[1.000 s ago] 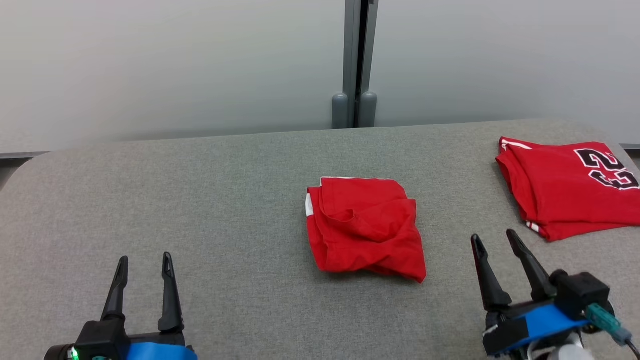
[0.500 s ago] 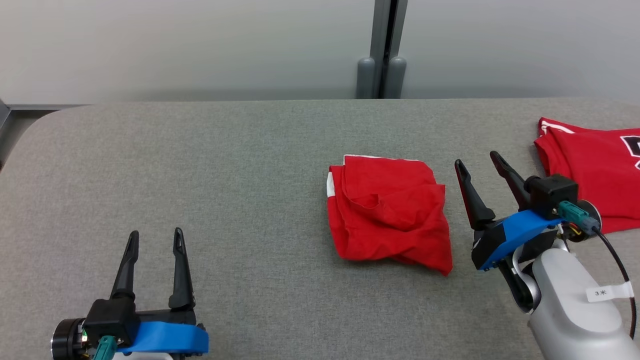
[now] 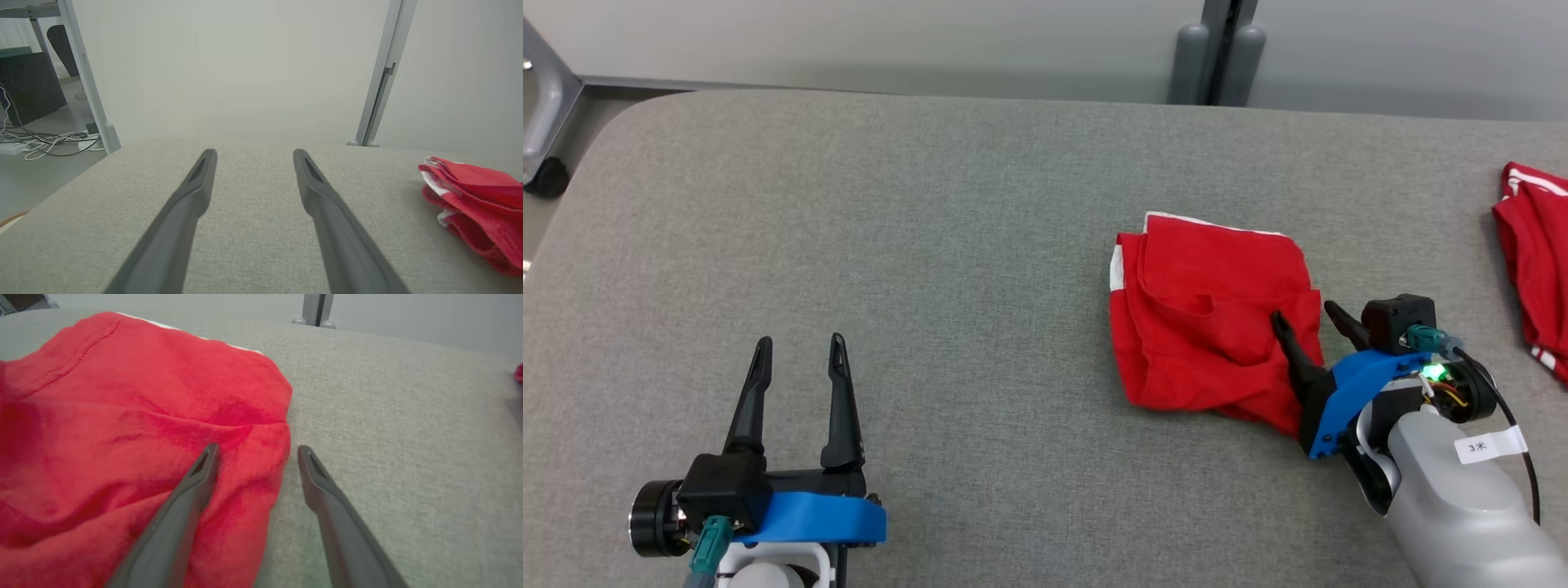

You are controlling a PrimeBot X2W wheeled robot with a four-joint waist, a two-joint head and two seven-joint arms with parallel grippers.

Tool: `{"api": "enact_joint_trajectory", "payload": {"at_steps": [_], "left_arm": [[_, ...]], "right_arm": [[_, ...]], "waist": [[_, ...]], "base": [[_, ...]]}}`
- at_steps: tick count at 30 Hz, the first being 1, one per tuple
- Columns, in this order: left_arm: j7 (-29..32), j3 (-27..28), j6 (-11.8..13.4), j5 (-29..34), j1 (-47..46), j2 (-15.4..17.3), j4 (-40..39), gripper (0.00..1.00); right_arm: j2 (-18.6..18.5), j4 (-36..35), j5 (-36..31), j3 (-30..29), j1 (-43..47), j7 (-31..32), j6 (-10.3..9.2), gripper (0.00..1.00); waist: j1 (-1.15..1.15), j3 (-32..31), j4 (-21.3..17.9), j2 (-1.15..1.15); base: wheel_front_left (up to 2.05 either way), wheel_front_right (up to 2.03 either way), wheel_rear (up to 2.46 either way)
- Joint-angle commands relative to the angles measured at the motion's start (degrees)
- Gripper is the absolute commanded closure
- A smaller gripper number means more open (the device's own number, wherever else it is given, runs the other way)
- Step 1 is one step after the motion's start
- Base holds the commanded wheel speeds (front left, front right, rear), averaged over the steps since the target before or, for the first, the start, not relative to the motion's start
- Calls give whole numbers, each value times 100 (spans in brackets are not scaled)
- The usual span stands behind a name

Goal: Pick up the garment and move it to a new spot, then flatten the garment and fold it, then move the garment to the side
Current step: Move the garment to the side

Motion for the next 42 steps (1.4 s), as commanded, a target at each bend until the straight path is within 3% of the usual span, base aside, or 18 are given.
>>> {"api": "enact_joint_trajectory", "payload": {"at_steps": [1,12,13,14,15,24,32,42], "left_arm": [[-11,-14,27,-19,-86,-1,-6,0],[-11,-76,89,-82,-124,-1,66,0],[-11,-80,93,-90,-121,-1,73,0],[-11,-83,97,-98,-118,-1,79,0],[-11,-88,91,-111,-116,-1,85,0],[-11,-117,67,-137,-9,-1,63,0],[-11,-21,-42,2,-8,0,-19,0],[-11,78,-191,203,-246,0,-74,0]], "right_arm": [[8,114,46,45,-119,-12,1,0],[364,755,639,564,11,74,8,0],[396,732,729,606,28,79,8,22],[402,693,800,648,36,58,8,85],[395,665,863,697,45,38,8,100],[97,365,1275,1033,179,-225,0,100],[-331,-245,1449,1225,620,-260,-3,100],[-813,-764,1478,975,897,-267,1,100]], "waist": [[-1,62,60,-1],[-1,75,89,-1],[-1,68,82,-1],[-1,61,76,-1],[-1,53,70,-1],[-1,-74,-164,-1],[-1,-129,-948,-1],[-1,7,-1879,-1]], "base": [[0,0,0],[0,0,0],[0,0,0],[0,0,0],[0,0,0],[0,0,0],[0,0,0],[0,0,0]]}}
